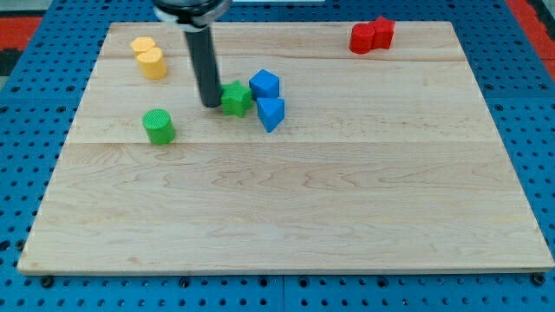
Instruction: Push the green star into the red circle
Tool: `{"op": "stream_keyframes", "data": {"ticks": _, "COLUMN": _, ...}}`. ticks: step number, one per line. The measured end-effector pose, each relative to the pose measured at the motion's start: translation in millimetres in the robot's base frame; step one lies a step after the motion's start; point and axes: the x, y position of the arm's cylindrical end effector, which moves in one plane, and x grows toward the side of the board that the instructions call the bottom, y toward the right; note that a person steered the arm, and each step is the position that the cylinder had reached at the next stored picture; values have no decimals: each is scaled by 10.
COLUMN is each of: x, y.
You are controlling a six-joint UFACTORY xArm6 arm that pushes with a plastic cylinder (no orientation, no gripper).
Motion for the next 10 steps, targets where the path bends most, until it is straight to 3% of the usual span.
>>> {"op": "stream_keyframes", "data": {"ticks": 1, "x": -76, "y": 429}}
{"op": "stream_keyframes", "data": {"ticks": 3, "x": 212, "y": 676}}
{"op": "stream_keyframes", "data": {"ticks": 4, "x": -41, "y": 1288}}
{"op": "stream_keyframes", "data": {"ticks": 6, "x": -460, "y": 1423}}
{"op": "stream_keyframes", "data": {"ticks": 8, "x": -660, "y": 2052}}
{"op": "stream_keyframes", "data": {"ticks": 9, "x": -354, "y": 1816}}
{"op": "stream_keyframes", "data": {"ticks": 10, "x": -597, "y": 1453}}
